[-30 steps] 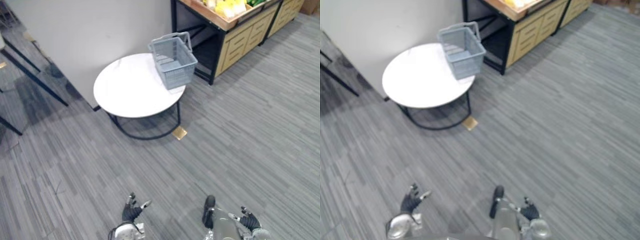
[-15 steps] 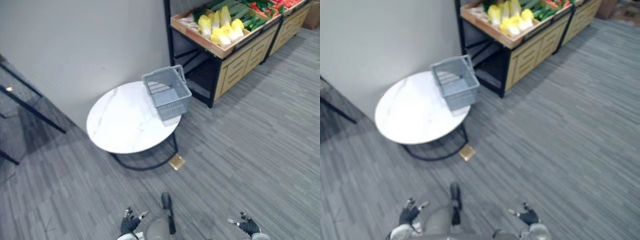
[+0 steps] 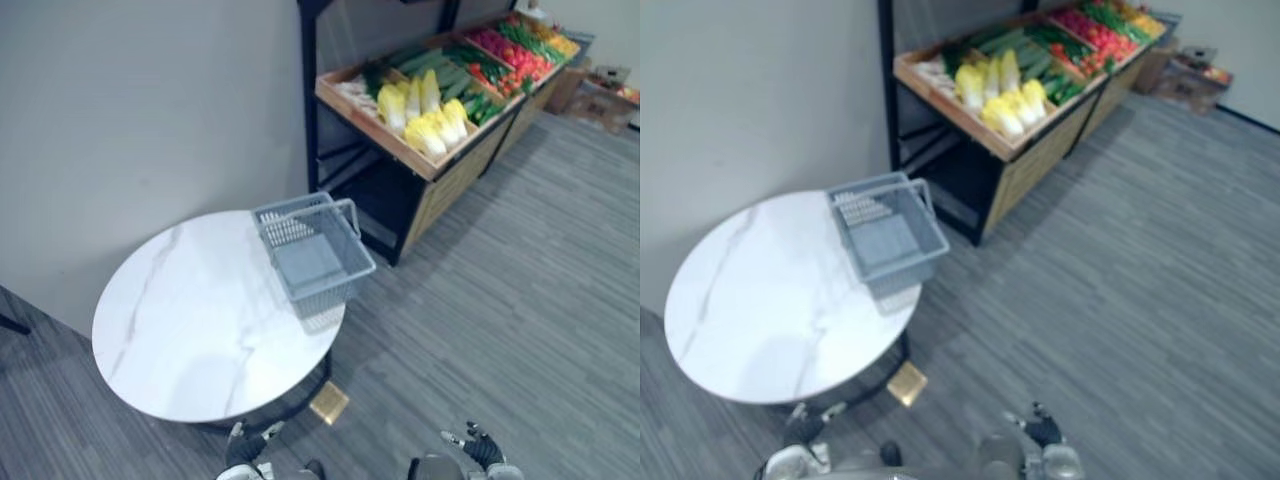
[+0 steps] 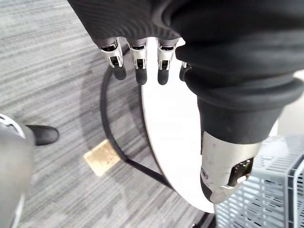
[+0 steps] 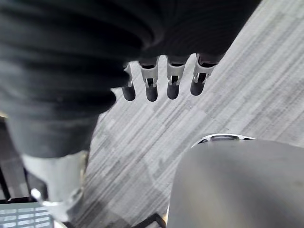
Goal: Pick vegetable in the basket
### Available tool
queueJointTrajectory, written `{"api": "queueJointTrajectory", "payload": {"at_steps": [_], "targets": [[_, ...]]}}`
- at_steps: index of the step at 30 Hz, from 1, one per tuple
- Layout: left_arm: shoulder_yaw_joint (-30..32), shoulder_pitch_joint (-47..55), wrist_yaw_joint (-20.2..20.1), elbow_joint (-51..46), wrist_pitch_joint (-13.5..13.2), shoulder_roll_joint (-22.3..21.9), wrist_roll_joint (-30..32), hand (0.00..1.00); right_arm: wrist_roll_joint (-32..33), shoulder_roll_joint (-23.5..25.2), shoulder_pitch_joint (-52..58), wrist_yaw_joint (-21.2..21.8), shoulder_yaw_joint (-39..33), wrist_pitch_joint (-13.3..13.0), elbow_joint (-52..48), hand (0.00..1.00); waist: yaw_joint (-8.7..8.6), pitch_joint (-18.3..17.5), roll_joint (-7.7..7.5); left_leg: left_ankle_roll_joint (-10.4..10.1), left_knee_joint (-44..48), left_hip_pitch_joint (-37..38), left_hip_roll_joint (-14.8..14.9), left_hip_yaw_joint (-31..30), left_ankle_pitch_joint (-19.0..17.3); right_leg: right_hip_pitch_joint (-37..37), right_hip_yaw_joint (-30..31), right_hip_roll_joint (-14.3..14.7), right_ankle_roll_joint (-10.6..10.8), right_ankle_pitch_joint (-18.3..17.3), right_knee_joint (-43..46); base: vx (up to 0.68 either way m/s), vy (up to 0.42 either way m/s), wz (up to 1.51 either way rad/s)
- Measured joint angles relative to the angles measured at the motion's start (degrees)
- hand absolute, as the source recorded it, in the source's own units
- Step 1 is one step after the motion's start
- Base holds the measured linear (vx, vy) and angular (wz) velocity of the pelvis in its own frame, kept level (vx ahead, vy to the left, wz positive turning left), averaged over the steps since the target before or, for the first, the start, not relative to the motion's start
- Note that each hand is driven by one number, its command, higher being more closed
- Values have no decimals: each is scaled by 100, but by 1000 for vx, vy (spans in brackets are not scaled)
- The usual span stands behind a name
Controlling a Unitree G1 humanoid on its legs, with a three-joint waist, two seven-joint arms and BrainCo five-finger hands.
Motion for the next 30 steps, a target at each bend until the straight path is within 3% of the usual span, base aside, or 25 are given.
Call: {"api": "queueJointTrajectory", "payload": {"at_steps": [1,2,3,4,6,7,8,10,13,16,20,22,25,26,30], "targets": [[1,-5,-2,-21,-1,-20,-3,0,-7,-7,2,0,-35,1,2,0,0,4,3,-40,0,76,7,-159,-34,-33,-215,9,-90,-81,-851,340,-128,70],[4,-6,-2,-53,-1,-42,-3,0,-14,-12,0,1,-54,2,2,0,-1,6,6,-78,9,90,11,-246,-81,-31,-251,28,-93,-80,-1333,295,-181,83],[10,-17,-4,-95,-23,-46,-6,0,-49,-17,12,-4,-81,10,19,0,-5,9,11,-197,23,76,25,-452,-258,-19,-159,73,-41,-37,-2417,291,-248,93],[23,-50,-6,-71,-27,-41,-6,0,-165,-1,4,-7,-141,38,109,0,21,44,-49,-314,93,75,16,-656,-357,-12,213,87,42,71,-3318,361,-358,101],[82,-20,0,-58,-25,-45,-4,0,-210,16,26,-9,-245,52,231,0,26,61,-65,-510,270,50,75,-960,-561,159,712,113,37,319,-4182,294,-394,81],[157,35,0,-54,-25,-42,-3,0,-206,43,107,-15,-307,74,312,0,52,76,-142,-727,406,72,123,-1164,-769,333,926,117,235,654,-4422,238,-470,83],[225,119,1,-21,-15,-129,-2,0,-206,8,130,-16,-443,100,362,0,50,75,-13,-880,474,97,358,-1318,-887,373,779,333,242,633,-4180,234,-456,69],[223,176,-11,-40,-25,-290,12,0,-206,-105,93,-34,-569,172,363,0,66,58,265,-975,381,104,674,-1377,-806,360,484,544,92,327,-3957,254,-364,53],[301,138,-8,143,-32,-372,80,0,-208,-117,88,-31,-751,199,440,0,47,7,377,-1142,99,124,949,-1415,-323,567,6,730,-65,74,-3971,256,-309,65],[688,96,7,333,-35,-389,76,0,-205,-98,123,-30,-969,202,517,0,30,-55,384,-1191,360,-149,1108,-1685,-196,927,-511,862,-134,36,-4268,187,-183,77],[864,98,16,423,-32,-369,57,0,-150,-147,126,-119,-1230,184,536,0,17,-108,387,-1314,504,-459,1095,-1587,1,1158,-920,806,-165,63,-4442,161,-63,64],[961,97,16,531,-32,-305,63,0,-102,-164,50,-172,-1416,183,567,0,31,-119,320,-1337,510,-573,962,-1093,270,1256,-978,624,-134,83,-4553,100,36,49],[1121,156,51,708,-7,-260,113,0,18,-258,-132,-255,-1406,168,322,0,41,-123,265,-1282,367,-637,877,-672,532,1230,-917,581,-139,304,-4806,43,1,7],[1122,176,100,824,49,-251,230,0,77,-338,-284,-281,-1386,172,-86,0,41,-143,324,-1277,96,-552,901,-525,535,1145,-814,638,-130,372,-4956,3,54,-22],[1023,173,114,833,99,-197,448,0,-119,-966,-470,-282,-975,174,-1642,0,8,-130,304,-1276,-254,-534,903,-288,531,924,-643,702,-129,648,-5131,-71,55,-24]]}}
